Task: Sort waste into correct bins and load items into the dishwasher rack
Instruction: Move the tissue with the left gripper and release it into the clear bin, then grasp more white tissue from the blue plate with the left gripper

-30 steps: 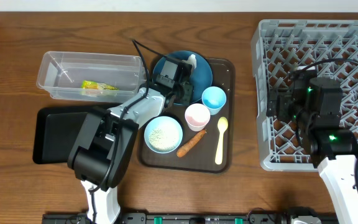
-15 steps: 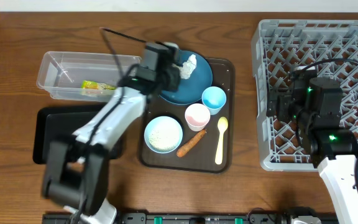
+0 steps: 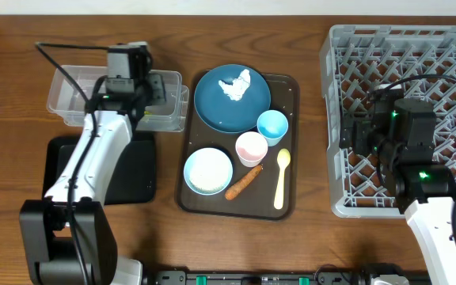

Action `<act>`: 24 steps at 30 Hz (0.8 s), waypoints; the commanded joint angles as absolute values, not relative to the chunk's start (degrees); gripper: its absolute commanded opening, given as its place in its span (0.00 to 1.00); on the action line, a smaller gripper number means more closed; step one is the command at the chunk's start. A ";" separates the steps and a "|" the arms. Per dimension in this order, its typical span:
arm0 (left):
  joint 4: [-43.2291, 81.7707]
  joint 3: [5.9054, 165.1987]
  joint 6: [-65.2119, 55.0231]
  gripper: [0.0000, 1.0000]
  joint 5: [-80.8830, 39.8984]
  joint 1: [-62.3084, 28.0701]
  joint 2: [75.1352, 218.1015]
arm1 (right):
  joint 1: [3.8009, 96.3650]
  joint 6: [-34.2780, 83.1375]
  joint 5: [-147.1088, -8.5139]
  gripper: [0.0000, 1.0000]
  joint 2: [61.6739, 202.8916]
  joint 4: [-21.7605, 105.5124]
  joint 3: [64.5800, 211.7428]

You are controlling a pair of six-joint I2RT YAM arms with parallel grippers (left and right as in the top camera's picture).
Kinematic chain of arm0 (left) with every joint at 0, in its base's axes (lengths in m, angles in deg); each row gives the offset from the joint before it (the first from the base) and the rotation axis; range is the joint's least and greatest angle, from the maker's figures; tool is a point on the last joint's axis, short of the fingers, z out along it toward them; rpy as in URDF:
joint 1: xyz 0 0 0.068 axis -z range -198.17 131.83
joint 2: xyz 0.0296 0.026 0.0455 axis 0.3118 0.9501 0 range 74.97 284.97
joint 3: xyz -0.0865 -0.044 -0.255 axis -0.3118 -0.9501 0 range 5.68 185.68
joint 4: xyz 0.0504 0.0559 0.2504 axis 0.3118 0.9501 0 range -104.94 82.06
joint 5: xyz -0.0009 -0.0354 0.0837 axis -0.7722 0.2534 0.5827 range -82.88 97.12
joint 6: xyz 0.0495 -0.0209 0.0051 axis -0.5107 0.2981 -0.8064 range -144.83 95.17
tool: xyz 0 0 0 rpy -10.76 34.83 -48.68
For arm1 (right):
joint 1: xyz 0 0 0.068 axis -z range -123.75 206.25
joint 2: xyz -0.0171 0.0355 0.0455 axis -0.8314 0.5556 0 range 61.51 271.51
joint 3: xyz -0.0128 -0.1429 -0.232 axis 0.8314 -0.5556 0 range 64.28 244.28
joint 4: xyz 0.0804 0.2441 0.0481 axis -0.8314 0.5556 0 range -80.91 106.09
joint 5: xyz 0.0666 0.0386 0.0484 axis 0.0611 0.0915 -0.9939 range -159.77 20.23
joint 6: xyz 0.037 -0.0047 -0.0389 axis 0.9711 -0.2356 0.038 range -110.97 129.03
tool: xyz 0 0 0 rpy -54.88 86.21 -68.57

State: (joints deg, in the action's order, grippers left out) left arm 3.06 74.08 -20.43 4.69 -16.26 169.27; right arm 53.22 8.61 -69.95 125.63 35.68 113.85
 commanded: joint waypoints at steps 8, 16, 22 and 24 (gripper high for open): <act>2.28 74.32 -19.99 0.57 2.92 -16.91 169.82 | 52.89 9.41 -69.78 0.99 125.52 35.72 114.96; -5.07 74.38 -20.25 0.58 -6.09 -12.58 169.82 | 52.89 9.41 -69.78 0.99 125.52 35.70 114.96; -12.59 74.38 -24.16 0.67 -5.83 -6.07 170.41 | 52.89 9.41 -69.80 0.99 125.54 35.68 114.96; -15.12 74.38 -24.14 0.69 -5.67 -4.15 171.42 | 52.89 9.41 -69.80 0.99 125.54 35.68 114.96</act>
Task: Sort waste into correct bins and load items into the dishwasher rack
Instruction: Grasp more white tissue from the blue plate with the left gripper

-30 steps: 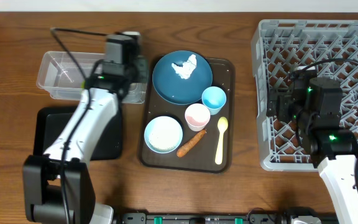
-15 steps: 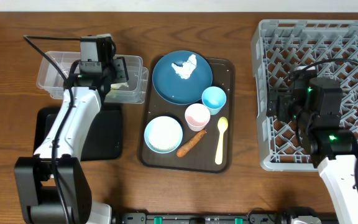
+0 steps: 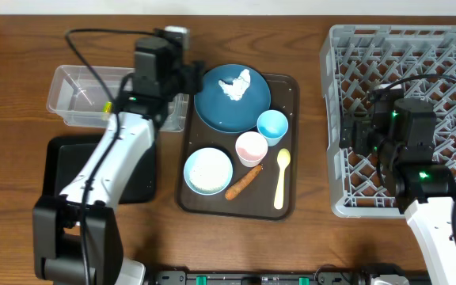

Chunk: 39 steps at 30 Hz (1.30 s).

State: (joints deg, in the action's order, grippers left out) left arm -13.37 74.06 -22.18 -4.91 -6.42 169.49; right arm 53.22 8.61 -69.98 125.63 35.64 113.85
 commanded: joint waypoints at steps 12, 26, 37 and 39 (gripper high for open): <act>-25.42 74.38 -24.16 0.71 -5.72 1.60 183.72 | 52.89 9.44 -69.80 0.99 125.54 35.79 114.96; -30.09 74.38 -24.16 0.71 -5.26 2.50 193.75 | 52.89 9.41 -69.82 0.99 125.54 35.92 114.96; -30.01 74.38 -24.12 0.30 -5.32 2.50 195.39 | 52.89 9.41 -69.80 0.99 125.54 35.72 114.96; -29.28 74.38 -24.12 0.20 -5.30 2.48 194.93 | 52.89 9.41 -69.78 0.99 125.54 35.72 114.96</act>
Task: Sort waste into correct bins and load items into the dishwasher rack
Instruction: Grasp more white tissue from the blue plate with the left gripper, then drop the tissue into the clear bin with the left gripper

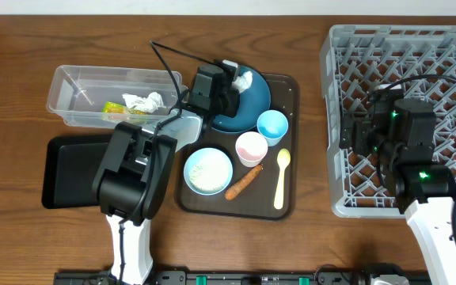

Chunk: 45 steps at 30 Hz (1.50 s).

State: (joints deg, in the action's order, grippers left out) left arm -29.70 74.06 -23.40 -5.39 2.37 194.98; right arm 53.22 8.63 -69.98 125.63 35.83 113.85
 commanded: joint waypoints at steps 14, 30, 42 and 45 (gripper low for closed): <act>-13.15 74.38 -24.14 0.12 -5.26 -0.58 175.48 | 52.89 9.41 -69.78 0.99 125.54 35.75 114.96; 5.73 74.36 -24.10 0.13 8.03 -17.04 164.14 | 52.89 9.41 -69.78 0.99 125.54 36.77 114.96; 6.10 74.36 -24.14 0.32 -1.00 -17.02 164.77 | 52.89 9.41 -69.78 0.99 125.54 36.75 114.96; 5.95 74.36 -24.14 0.49 -3.18 -15.40 164.77 | 52.89 9.41 -69.80 0.99 125.54 36.71 114.96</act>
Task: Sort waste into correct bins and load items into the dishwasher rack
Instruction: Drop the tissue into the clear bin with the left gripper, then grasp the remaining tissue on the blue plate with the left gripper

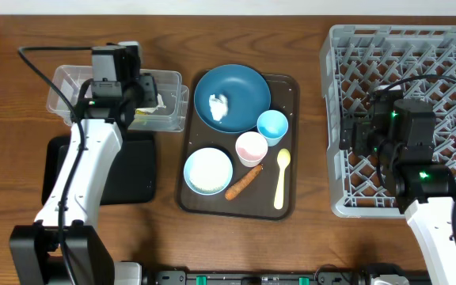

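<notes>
My left gripper [150, 96] hangs over the right end of the clear plastic bin [68, 93]; its fingers are hidden under the wrist. White tissue [161, 100] and a yellow-green wrapper [141, 115] show in the bin beside it. A small crumpled tissue piece [218, 106] lies on the blue plate [232, 95]. My right gripper [345, 133] rests at the left edge of the grey dishwasher rack [418, 55], with nothing visible in it.
The brown tray [293, 85] carries the plate, a light blue cup [272, 124], a pink cup [252, 147], a pale bowl [208, 170], a carrot piece [244, 183] and a yellow spoon [281, 178]. A black bin [133, 170] sits below the clear one.
My left gripper was down on the tissue on the blue plate; it is now back over the clear bin. The tissue on the plate is smaller and lies nearer the plate's middle. The right arm is unmoved.
My left gripper was over the clear bin, then at the bin's right end beside the tray, then on the plate's tissue with a tissue and wrapper visible in the bin. Now it is over the bin again. The right arm stayed at the rack throughout.
</notes>
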Action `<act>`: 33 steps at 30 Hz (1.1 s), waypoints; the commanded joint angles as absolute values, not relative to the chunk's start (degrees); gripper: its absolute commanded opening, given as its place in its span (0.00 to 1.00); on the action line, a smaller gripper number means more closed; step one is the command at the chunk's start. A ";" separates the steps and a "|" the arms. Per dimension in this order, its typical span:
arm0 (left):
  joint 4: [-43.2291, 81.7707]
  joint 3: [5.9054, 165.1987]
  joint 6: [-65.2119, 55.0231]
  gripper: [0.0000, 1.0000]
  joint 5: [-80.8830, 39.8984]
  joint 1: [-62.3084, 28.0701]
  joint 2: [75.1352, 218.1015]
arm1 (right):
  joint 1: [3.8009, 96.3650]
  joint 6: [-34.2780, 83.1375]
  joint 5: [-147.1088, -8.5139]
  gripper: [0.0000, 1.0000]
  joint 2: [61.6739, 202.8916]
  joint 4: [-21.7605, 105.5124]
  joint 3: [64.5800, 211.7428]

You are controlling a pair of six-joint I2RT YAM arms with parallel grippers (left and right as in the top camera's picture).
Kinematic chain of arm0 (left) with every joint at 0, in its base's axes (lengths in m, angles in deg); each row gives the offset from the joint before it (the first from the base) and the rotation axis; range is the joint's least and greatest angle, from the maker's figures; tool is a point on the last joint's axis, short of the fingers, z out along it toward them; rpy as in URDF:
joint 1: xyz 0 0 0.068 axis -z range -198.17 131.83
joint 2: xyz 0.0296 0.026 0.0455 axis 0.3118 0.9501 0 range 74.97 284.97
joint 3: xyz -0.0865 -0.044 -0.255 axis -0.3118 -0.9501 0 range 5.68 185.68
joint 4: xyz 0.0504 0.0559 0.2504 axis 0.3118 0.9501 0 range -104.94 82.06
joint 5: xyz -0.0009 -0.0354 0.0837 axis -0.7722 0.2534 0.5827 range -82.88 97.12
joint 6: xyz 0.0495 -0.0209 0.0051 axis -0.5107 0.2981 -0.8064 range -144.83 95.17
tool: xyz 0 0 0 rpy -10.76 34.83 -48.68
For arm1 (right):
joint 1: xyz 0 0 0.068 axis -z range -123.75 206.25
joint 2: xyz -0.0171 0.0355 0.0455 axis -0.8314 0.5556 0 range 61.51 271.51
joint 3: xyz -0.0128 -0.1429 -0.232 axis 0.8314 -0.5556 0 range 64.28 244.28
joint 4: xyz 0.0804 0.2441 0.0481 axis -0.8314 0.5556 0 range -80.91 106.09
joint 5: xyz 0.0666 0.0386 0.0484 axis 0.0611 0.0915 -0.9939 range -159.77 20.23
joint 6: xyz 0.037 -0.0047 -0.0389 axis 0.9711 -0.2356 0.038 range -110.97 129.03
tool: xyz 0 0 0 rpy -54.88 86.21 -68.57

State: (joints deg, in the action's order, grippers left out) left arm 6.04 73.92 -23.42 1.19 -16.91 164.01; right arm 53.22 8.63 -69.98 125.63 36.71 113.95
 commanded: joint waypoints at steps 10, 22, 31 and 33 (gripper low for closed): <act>1.32 74.36 -25.48 0.67 -3.18 -7.05 167.72 | 52.89 9.44 -69.80 0.99 125.54 36.71 114.96; -11.95 74.36 -25.43 0.72 -3.18 1.40 182.17 | 52.89 9.44 -69.80 0.99 125.54 36.79 114.96; -12.24 74.36 -24.95 0.72 -4.43 2.83 187.44 | 52.89 9.44 -69.80 0.99 125.54 36.77 114.96; -12.06 74.36 -24.75 0.71 -4.47 2.87 187.96 | 52.89 9.44 -69.80 0.99 125.54 36.79 114.96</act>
State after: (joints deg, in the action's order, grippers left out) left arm -12.00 73.92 -24.84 -3.53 2.63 186.96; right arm 53.22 8.63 -69.98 125.63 36.73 113.95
